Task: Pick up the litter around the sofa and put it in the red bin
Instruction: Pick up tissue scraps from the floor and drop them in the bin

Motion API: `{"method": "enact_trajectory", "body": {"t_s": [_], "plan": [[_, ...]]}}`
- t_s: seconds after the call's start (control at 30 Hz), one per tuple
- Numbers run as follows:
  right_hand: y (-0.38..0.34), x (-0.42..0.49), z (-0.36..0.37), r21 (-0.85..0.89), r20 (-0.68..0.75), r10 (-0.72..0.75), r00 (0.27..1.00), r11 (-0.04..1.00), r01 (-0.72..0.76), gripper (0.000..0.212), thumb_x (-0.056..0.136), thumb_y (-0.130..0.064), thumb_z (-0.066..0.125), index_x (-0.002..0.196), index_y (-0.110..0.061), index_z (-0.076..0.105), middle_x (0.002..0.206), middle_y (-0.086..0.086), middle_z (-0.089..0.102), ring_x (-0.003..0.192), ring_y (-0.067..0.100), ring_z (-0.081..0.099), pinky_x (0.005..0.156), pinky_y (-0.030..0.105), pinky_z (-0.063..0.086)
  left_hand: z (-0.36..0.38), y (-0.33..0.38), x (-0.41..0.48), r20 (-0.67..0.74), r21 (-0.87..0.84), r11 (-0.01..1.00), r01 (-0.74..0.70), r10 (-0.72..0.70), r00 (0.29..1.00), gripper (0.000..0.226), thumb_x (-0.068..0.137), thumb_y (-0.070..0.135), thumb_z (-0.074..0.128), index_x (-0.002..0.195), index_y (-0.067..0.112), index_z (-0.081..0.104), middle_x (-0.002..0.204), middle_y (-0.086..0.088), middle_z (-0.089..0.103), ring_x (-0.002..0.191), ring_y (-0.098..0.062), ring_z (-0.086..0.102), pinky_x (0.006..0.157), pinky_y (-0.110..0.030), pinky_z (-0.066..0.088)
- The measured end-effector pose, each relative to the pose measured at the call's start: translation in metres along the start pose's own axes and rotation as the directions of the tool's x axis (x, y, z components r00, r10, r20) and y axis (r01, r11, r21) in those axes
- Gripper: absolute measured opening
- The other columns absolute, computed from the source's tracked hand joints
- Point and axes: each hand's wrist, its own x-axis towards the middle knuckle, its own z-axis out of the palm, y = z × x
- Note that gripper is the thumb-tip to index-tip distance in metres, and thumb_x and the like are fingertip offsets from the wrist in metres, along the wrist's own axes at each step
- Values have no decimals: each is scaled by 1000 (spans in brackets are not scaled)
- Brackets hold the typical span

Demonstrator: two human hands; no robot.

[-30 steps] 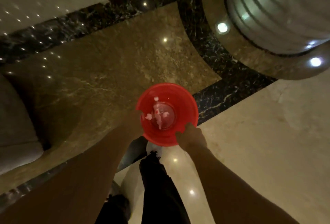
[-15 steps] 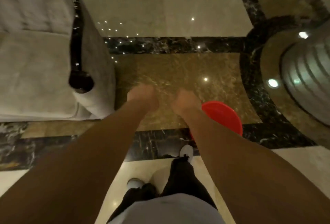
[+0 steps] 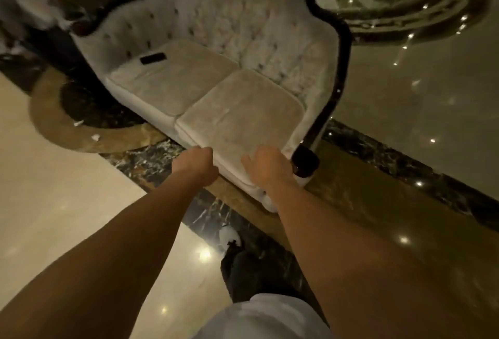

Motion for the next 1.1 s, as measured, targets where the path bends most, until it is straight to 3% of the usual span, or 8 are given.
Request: {"method": "enact_trajectory", "body": {"t_s": [0.1, 0.33, 0.53, 0.7, 0.87, 1.1], "plan": [[-62, 46, 23, -22, 52, -115, 992, 993, 116, 47, 94, -49, 44, 109, -9, 60, 110, 15, 64, 100, 33, 60, 80, 37, 47, -6, -60, 24, -1, -12, 994, 113, -113, 994, 34, 78, 36, 55, 107, 20, 58, 112, -10, 62, 101, -32, 61, 72, -37, 49], [-212, 167, 55, -50, 198, -332, 922, 936, 348, 36, 92, -41, 47, 109, -13, 62, 109, 14, 65, 97, 34, 62, 73, 36, 46, -39, -198, 85, 8, -59, 941, 334, -334, 942, 34, 81, 37, 54, 110, 20, 57, 109, -10, 64, 100, -32, 61, 77, -40, 55], [-323, 258, 71, -115, 272, -464, 843, 854, 507, 28, 94, -36, 47, 98, -12, 62, 98, 12, 65, 74, 26, 52, 63, 32, 39, -63, -300, 124, 2, -144, 857, 495, -500, 866, 27, 86, 36, 51, 105, 18, 57, 105, -10, 62, 95, -32, 61, 71, -38, 51], [-402, 336, 111, -156, 367, -519, 772, 784, 601, 24, 93, -31, 48, 100, -12, 62, 100, 12, 64, 84, 29, 61, 66, 32, 42, -61, -393, 169, -14, -211, 797, 566, -581, 814, 32, 89, 45, 47, 101, 15, 52, 99, -10, 60, 88, -32, 59, 68, -38, 50], [-524, 422, 165, -220, 416, -524, 743, 735, 642, 21, 91, -26, 47, 94, -13, 63, 94, 9, 63, 76, 27, 55, 64, 33, 42, -66, -512, 238, 64, -372, 676, 636, -664, 745, 25, 87, 37, 49, 96, 14, 53, 99, -13, 63, 84, -31, 57, 67, -37, 49], [-681, 531, 229, -231, 479, -488, 730, 732, 641, 23, 92, -30, 46, 98, -15, 61, 94, 8, 63, 79, 26, 56, 66, 35, 46, -98, -680, 350, 154, -390, 658, 644, -643, 750, 26, 86, 34, 47, 100, 13, 55, 106, -15, 63, 94, -35, 60, 69, -38, 49]]}}
